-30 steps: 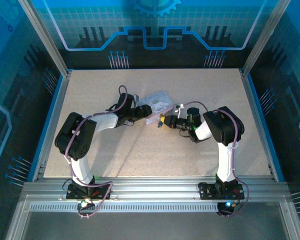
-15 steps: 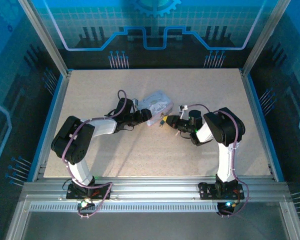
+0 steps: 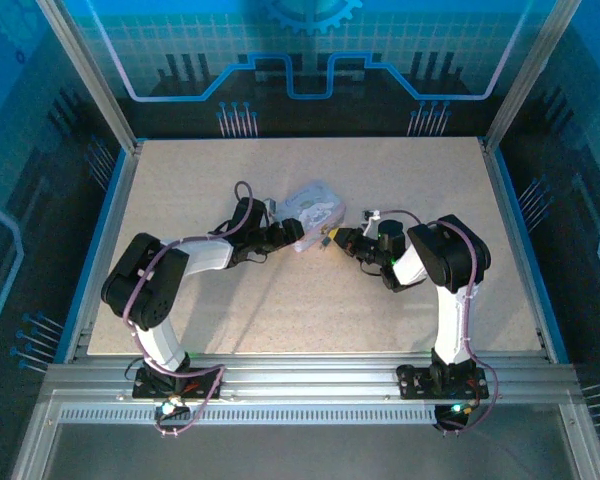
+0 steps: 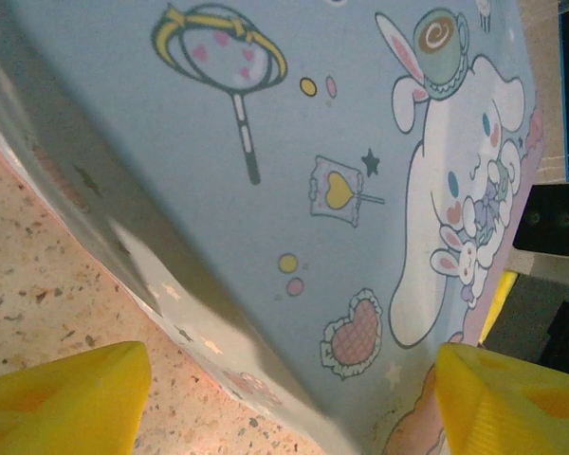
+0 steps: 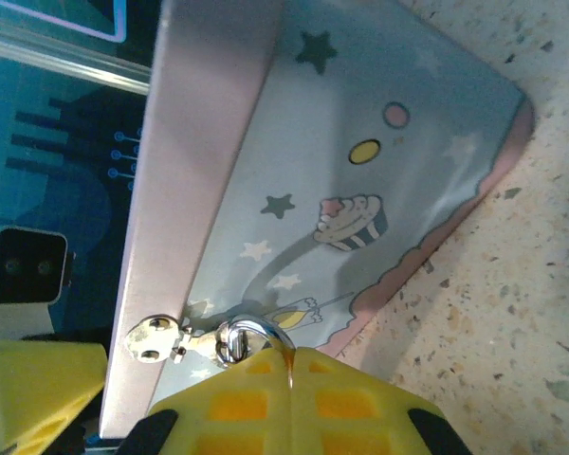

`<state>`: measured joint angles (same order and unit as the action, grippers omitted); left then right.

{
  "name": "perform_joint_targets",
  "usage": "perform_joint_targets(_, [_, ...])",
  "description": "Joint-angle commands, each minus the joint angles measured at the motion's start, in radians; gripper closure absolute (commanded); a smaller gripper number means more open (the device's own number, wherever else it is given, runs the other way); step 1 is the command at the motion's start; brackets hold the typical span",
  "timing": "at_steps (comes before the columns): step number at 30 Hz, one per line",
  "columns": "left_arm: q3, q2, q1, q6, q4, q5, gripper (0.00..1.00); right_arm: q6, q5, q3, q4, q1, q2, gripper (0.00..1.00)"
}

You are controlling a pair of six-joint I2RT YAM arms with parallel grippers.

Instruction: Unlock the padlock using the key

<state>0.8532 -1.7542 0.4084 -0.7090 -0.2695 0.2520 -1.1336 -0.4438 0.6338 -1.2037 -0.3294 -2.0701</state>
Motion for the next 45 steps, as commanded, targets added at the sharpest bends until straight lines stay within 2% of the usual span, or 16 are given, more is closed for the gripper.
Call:
perform_joint_targets(1, [-0.033,0.022,0.011,0.0,0.099,0.018,0.2,-0.07,0.081,-0.002,-0.02,-0.007,0.002,1.0])
perform_joint_targets(4, [-0.036,0.058,0.012,0.006,0.107,0.014,0.18,-0.082,0.123,-0.017,-0.032,-0.008,0.01,1.0])
perform_joint_targets(12, [-0.06,0.204,0.001,0.042,0.158,-0.044,0.14,0.006,0.201,-0.095,0.028,0.012,0.118,1.0])
perform_joint_targets(17, [-0.075,0.276,-0.005,0.057,0.188,-0.068,0.13,-0.009,0.146,-0.069,0.047,0.029,0.097,1.0])
perform_joint_targets(22, [-0.091,0.334,-0.01,0.066,0.205,-0.085,0.12,0.036,0.163,-0.114,0.074,0.044,0.146,1.0])
perform_joint_targets(26, [-0.12,0.408,-0.016,0.091,0.213,-0.139,0.08,0.141,0.167,-0.15,0.228,0.058,0.287,1.0])
perform_joint_targets(29, [-0.147,0.476,-0.024,0.109,0.23,-0.195,0.02,0.228,0.135,-0.156,0.39,0.067,0.402,1.0])
perform_joint_targets(31, [-0.166,0.521,-0.032,0.116,0.243,-0.221,0.01,0.28,0.106,-0.157,0.503,0.071,0.474,1.0])
perform_joint_targets(36, [-0.204,0.625,-0.051,0.141,0.263,-0.278,0.01,0.423,0.071,-0.146,0.866,0.072,0.67,1.0])
perform_joint_targets(40, [-0.223,0.679,-0.064,0.152,0.276,-0.325,0.01,0.534,0.121,-0.132,1.191,0.069,0.823,1.0])
perform_joint_targets(45, [-0.235,0.691,-0.077,0.151,0.28,-0.338,0.01,0.599,0.14,-0.118,1.385,0.069,0.854,1.0])
